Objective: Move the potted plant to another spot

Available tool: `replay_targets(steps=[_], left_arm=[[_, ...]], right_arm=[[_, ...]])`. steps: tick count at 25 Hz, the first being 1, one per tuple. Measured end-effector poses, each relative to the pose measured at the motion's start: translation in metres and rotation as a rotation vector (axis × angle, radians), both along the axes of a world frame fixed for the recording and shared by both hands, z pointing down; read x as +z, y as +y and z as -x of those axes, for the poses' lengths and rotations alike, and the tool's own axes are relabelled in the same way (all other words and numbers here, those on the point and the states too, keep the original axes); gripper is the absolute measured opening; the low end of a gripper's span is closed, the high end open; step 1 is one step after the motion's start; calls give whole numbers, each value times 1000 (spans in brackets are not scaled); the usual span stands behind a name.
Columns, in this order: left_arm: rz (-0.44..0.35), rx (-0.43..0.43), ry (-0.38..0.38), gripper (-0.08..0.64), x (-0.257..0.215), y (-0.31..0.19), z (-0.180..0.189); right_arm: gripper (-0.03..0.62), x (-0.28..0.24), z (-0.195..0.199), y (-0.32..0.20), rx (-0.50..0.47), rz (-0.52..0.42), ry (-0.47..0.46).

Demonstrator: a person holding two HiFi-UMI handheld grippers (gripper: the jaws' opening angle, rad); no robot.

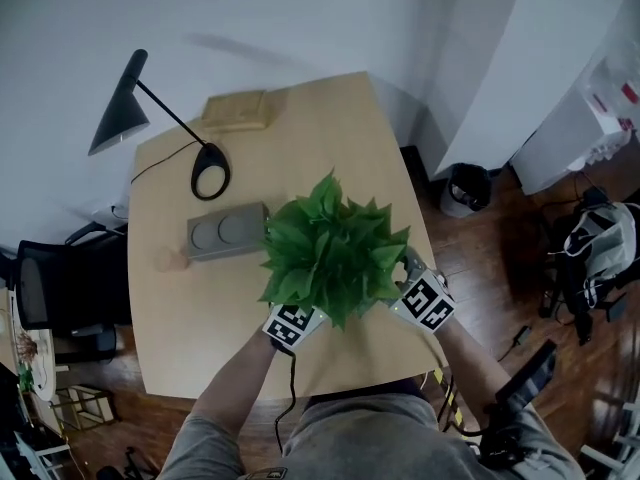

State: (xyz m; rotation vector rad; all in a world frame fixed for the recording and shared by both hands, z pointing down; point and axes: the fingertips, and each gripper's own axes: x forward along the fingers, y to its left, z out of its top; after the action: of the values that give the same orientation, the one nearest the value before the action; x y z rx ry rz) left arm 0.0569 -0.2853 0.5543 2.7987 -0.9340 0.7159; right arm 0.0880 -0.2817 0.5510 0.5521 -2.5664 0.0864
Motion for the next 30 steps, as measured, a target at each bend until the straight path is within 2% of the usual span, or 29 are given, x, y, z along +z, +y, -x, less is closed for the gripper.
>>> replay_targets(steps=[6, 11, 16, 25, 30], left_arm=[[81, 15, -8, 325, 63, -12, -12], [112, 16, -19, 325, 90, -15, -18], [96, 24, -50, 325, 100, -16, -18], [73, -2, -50, 324, 104, -14, -16], [61, -111, -84, 284, 116, -5, 9]], right_arm=[[313, 62, -14, -14, 43, 81, 52], [314, 89, -20, -17, 50, 108, 69], [314, 103, -21, -17, 59, 121, 65], [314, 102, -19, -17, 67, 115, 31], [314, 96, -33, -13, 103, 101, 24]])
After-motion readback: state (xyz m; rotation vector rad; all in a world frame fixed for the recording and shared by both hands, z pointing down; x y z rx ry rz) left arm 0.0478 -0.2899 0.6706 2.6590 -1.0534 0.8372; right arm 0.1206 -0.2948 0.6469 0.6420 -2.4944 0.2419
